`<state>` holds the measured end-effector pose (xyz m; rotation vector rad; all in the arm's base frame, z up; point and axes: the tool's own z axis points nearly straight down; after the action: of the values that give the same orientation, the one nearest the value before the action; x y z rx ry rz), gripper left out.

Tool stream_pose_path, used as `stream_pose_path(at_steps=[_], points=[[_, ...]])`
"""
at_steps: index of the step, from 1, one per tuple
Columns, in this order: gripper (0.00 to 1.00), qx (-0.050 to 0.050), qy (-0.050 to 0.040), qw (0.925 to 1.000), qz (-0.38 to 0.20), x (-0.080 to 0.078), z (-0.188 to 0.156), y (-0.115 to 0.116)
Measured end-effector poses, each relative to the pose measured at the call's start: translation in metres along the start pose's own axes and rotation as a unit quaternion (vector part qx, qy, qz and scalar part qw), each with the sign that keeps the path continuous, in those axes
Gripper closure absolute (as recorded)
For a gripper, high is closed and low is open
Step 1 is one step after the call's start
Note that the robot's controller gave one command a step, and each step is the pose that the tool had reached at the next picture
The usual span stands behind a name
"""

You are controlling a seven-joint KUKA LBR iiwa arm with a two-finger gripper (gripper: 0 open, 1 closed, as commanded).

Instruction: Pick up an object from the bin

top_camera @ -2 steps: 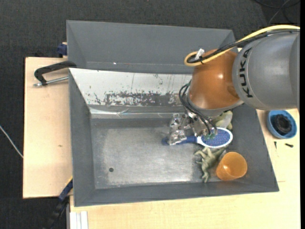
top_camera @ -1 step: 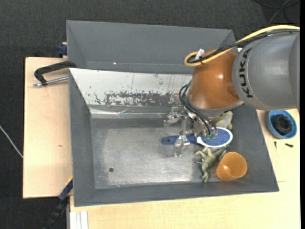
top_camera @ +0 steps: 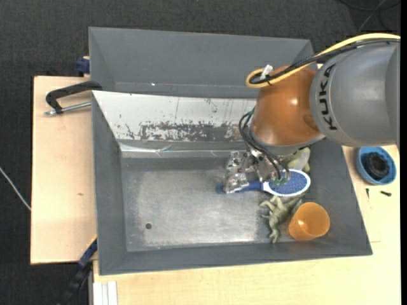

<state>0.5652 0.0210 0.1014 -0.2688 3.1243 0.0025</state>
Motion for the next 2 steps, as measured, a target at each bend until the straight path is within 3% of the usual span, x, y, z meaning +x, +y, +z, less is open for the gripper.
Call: stream_pose_path(at_steps=[1, 2], points=[[1.0, 0.001, -0.0041, 0.9977, 0.067, 0.0184, -0.1202, -0.0109], [0.0, 0.0, -0.0001, 0.9977, 0.067, 0.0194, -0.1155, -0.0105]])
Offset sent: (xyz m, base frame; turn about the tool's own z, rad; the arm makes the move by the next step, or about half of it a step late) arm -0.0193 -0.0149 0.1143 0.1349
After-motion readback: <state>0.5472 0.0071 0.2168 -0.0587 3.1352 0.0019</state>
